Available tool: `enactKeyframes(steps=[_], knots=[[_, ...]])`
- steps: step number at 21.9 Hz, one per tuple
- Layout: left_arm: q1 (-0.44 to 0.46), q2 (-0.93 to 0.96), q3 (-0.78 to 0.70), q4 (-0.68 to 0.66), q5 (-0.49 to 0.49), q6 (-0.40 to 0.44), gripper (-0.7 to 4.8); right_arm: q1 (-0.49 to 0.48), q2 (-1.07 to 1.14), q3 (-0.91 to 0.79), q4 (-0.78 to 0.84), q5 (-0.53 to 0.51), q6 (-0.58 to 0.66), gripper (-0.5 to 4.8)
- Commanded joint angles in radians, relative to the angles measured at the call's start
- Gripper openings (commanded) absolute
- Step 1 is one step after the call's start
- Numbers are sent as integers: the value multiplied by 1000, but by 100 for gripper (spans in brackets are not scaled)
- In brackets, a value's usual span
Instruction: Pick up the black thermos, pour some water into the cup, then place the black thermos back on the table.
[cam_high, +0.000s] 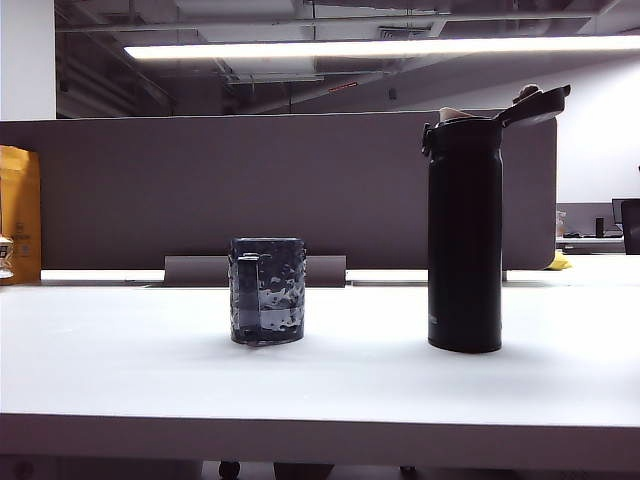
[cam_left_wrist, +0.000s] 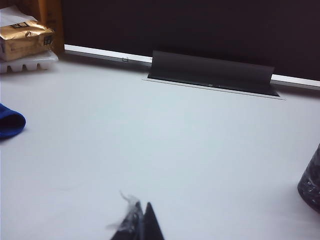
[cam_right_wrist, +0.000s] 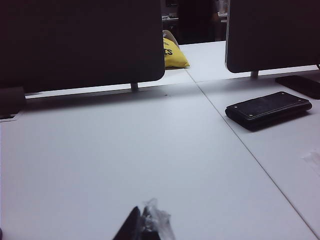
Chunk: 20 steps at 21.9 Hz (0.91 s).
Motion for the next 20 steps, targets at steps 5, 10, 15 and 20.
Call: enactKeyframes(steps=[5,10,15,20], knots=[[0,1,1,12,0,0,-5,2,0,-2,14,-7,0,-1],[0,1,1,12,0,0,-5,2,0,-2,14,-7,0,0],[0,1,6,15,0,0,396,2,0,11,27,-6,29,346],[0,1,84,28,43,-100,479,3,2,157,2,-42,89,479]])
